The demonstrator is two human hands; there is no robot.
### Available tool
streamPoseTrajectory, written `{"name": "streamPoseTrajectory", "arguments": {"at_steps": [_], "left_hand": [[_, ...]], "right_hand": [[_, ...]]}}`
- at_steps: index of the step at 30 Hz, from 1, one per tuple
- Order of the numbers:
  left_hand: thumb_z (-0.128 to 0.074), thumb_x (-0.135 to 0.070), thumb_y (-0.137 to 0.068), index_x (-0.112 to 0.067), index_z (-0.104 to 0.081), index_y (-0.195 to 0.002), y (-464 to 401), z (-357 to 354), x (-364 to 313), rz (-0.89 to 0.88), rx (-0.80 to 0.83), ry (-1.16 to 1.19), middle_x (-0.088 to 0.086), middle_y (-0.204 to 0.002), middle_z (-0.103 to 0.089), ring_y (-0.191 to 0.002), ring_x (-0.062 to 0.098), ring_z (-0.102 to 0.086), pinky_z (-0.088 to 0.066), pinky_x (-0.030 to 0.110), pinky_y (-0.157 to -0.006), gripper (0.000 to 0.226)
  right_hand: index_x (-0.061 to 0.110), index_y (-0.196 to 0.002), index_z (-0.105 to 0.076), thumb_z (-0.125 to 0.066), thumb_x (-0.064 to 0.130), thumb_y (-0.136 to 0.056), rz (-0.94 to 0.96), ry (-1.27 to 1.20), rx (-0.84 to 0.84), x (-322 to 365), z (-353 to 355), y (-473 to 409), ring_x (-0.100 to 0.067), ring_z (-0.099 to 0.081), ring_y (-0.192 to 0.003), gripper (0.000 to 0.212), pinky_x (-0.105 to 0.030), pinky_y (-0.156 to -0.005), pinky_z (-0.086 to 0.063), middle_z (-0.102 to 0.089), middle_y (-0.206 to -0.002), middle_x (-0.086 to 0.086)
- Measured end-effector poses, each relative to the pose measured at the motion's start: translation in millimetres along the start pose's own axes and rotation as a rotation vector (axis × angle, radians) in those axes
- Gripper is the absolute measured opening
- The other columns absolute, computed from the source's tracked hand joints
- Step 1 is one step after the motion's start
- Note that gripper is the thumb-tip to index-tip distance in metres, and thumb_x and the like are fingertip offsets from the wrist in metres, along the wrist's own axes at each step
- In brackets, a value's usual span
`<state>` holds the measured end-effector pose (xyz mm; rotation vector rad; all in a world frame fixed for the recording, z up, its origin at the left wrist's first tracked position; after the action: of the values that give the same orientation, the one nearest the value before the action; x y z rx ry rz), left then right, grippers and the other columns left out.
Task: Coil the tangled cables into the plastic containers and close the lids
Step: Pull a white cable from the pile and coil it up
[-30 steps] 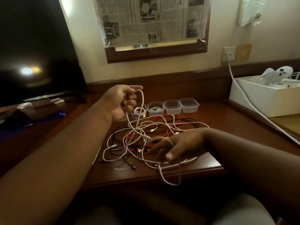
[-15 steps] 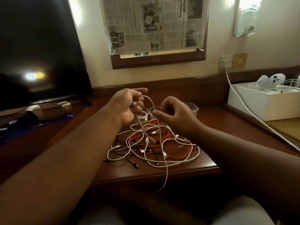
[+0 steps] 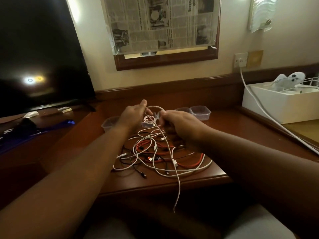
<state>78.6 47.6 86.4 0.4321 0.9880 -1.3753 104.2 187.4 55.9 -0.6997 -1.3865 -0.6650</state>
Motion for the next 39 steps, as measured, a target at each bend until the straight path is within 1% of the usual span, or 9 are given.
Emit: {"name": "streamPoseTrajectory", "arguments": {"at_steps": [5, 9, 12, 16, 21, 26, 30, 34, 39], "left_hand": [[-0.041, -0.047, -0.102, -0.017, -0.062, -0.073, 2.8, -11.0, 0.4, -0.161, -0.016, 0.320, 0.005, -0.076, -0.062, -0.075, 0.021, -0.059, -0.046, 0.035, -0.070, 0.047], [-0.040, -0.031, -0.104, -0.021, -0.052, -0.077, 16.5, -50.5, 11.4, 0.063, 0.152, 0.612, -0.005, -0.055, -0.049, -0.050, 0.011, -0.046, -0.035, 0.025, -0.048, 0.032], [-0.029, -0.024, -0.106, -0.014, -0.053, -0.080, 41.0, -92.3, 15.6, 0.187, 0.355, 0.651, 0.003, -0.061, -0.038, -0.048, 0.011, -0.032, -0.019, 0.027, -0.048, 0.037], [-0.033, -0.029, -0.106, -0.009, -0.067, -0.099, 50.9, -104.3, 12.4, 0.089, 0.489, 0.501, 0.002, -0.059, -0.037, -0.047, 0.013, -0.026, -0.020, 0.025, -0.047, 0.040], [-0.050, -0.034, -0.102, -0.024, -0.070, -0.095, 27.5, -69.0, 14.0, -0.109, 0.310, -0.066, 0.006, -0.067, -0.062, -0.056, 0.021, -0.051, -0.039, 0.036, -0.056, 0.024], [-0.065, -0.026, -0.094, -0.035, -0.068, -0.082, 37.4, -62.7, 4.3, -0.317, 0.288, -0.120, -0.015, -0.073, -0.070, -0.068, 0.003, -0.065, -0.046, 0.015, -0.059, 0.016], [-0.074, -0.041, -0.081, -0.019, -0.066, -0.073, 38.2, -58.6, 19.8, -0.188, 0.236, 0.224, 0.008, -0.073, -0.069, -0.062, 0.022, -0.064, -0.052, 0.035, -0.060, 0.024], [-0.069, -0.035, -0.079, -0.017, -0.070, -0.077, 50.0, -83.5, 39.0, 0.117, 0.244, 0.957, 0.009, -0.064, -0.057, -0.054, 0.015, -0.052, -0.040, 0.024, -0.051, 0.018], [-0.056, -0.036, -0.087, -0.017, -0.074, -0.064, 61.3, -100.1, 34.1, 0.304, 0.171, 1.121, 0.000, -0.058, -0.059, -0.050, 0.009, -0.053, -0.039, 0.023, -0.052, 0.035]], "right_hand": [[0.015, -0.077, -0.048, -0.032, 0.030, -0.100, -0.153, -0.331, 0.086, -9.1, -2.4, -7.0, -0.011, -0.025, -0.049, 0.033, -0.023, -0.044, -0.021, -0.033, -0.060, 0.003], [0.015, -0.075, -0.045, -0.029, 0.031, -0.102, -0.130, -0.474, 0.355, 3.0, -28.6, -3.6, -0.010, -0.031, -0.049, 0.035, -0.024, -0.049, -0.027, -0.037, -0.064, 0.001], [0.012, -0.084, -0.051, -0.030, 0.024, -0.106, 0.084, -0.553, 0.163, 29.0, -2.9, -18.5, -0.015, -0.052, -0.059, 0.033, -0.029, -0.061, -0.047, -0.051, -0.070, -0.003], [0.018, -0.092, -0.061, -0.045, 0.016, -0.104, 0.440, 0.443, -0.270, 64.8, 47.3, -23.5, -0.014, -0.068, -0.083, 0.020, -0.027, -0.080, -0.058, -0.066, -0.087, 0.000], [0.020, -0.105, -0.057, -0.048, 0.020, -0.102, 0.142, 1.245, -0.029, 9.8, 33.4, -39.1, -0.006, -0.051, -0.078, 0.010, -0.017, -0.064, -0.037, -0.055, -0.097, 0.004], [0.010, -0.092, -0.060, -0.037, 0.026, -0.104, -0.126, 0.771, 0.091, -33.1, 26.0, -31.6, -0.007, -0.033, -0.054, 0.030, -0.023, -0.052, -0.030, -0.050, -0.074, -0.004], [0.014, -0.061, -0.051, -0.029, 0.044, -0.100, -0.402, 0.103, 0.364, -60.2, 8.9, -15.8, -0.011, -0.021, -0.038, 0.055, -0.021, -0.042, -0.017, -0.030, -0.045, 0.002], [0.006, -0.083, -0.065, -0.030, 0.036, -0.097, -0.319, -0.455, 0.644, -41.9, -21.6, -6.6, -0.005, -0.031, -0.033, 0.048, -0.017, -0.037, -0.025, -0.035, -0.043, 0.006], [0.005, -0.109, -0.068, -0.035, 0.027, -0.099, -0.105, -0.718, 0.583, -23.7, -27.1, -10.0, -0.009, -0.050, -0.055, 0.041, -0.022, -0.058, -0.045, -0.053, -0.063, 0.002]]}}
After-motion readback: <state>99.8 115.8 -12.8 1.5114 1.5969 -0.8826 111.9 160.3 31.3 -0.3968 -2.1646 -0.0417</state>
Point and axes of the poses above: each hand's wrist, its own y-axis away from the middle knuckle, its own z-axis out of the back of the hand, x = y × z, the point moved 9 cm from there along -y, towards the middle knuckle
